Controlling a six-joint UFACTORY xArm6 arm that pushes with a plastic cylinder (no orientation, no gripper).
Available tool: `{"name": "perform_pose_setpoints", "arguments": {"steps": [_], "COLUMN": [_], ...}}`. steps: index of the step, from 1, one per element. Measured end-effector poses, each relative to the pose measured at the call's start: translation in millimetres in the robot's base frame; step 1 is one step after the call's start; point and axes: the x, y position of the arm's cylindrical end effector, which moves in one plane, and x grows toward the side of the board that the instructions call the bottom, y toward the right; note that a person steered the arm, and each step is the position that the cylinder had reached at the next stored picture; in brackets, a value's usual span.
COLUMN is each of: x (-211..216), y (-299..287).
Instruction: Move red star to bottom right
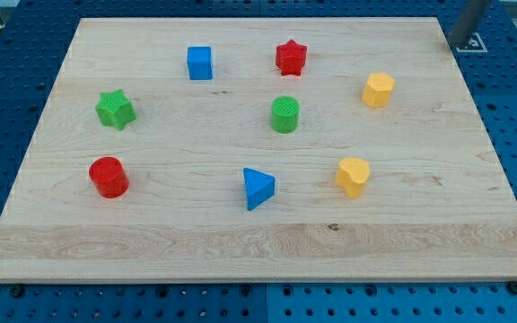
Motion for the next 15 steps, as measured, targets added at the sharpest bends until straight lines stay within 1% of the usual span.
{"name": "perform_pose_setpoints", "arguments": {"steps": [1,2,3,4,5,6,8,9,10,11,12,14,15], "x": [-18.8,-58.0,-55.9,-35.1,18.8,44.2,41.9,14.6,0.9,-2.0,-2.8,60.4,90.1], "y": [-63.1,-118.6,-208.9,-309.1,-325.8,-265.3,-191.0,-166.8,-131.2,-85.2,-67.8,-66.4,-46.8]}}
